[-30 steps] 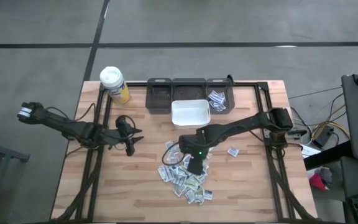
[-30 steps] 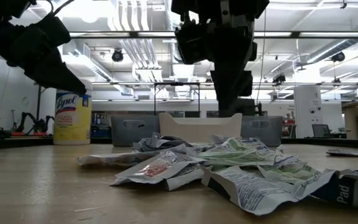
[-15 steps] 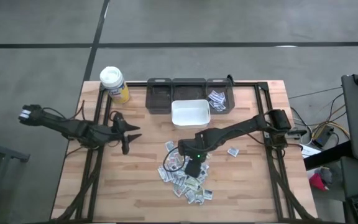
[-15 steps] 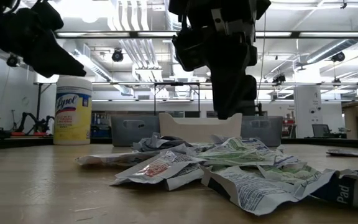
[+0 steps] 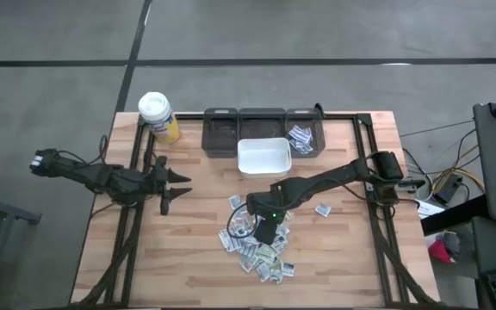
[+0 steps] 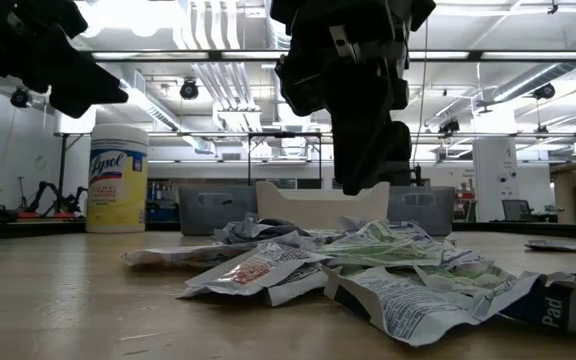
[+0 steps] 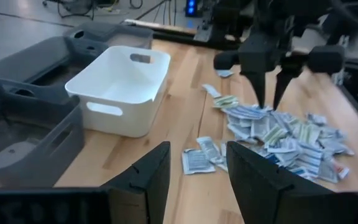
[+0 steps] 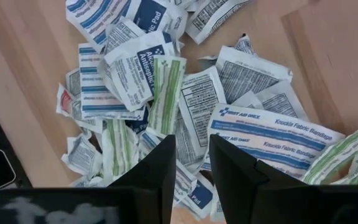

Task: Pick & Place First Aid Supplies
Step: Put the blue bandage pack into the right black bin

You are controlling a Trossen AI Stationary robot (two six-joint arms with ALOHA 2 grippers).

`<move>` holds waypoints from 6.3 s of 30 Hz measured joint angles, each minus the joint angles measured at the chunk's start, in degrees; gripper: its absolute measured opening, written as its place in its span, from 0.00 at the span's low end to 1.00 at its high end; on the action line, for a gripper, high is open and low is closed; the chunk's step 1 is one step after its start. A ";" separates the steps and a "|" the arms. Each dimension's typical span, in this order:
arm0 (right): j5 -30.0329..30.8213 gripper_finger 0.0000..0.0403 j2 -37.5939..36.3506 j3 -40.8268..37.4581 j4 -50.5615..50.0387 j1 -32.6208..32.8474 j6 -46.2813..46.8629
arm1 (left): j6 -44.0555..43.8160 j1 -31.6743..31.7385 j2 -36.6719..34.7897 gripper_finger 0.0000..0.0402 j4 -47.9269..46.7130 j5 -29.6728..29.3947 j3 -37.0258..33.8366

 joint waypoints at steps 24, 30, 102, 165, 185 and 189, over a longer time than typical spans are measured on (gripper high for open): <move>2.78 0.24 0.89 -0.02 -0.93 0.00 0.68 | 2.30 0.00 -10.66 0.40 -2.81 5.97 -3.03; 1.52 0.24 3.51 -0.02 -1.92 0.16 1.01 | 2.26 0.00 -10.66 0.40 -3.07 5.96 -3.03; 6.47 0.32 3.11 1.42 -10.05 1.75 -0.02 | 1.52 0.02 -10.64 0.40 -3.46 5.91 -3.01; 5.44 0.02 -4.00 -4.37 -7.88 1.73 -2.47 | -0.17 0.02 -10.61 0.40 -3.34 5.60 -3.01; 41.21 0.02 -21.15 -4.37 -21.25 -4.73 -10.60 | -1.98 0.02 -10.61 0.40 -2.56 5.49 -2.99; 43.40 0.02 -22.85 -4.37 -23.47 -10.12 -19.47 | -2.14 0.01 -10.61 0.40 -2.52 5.49 -2.99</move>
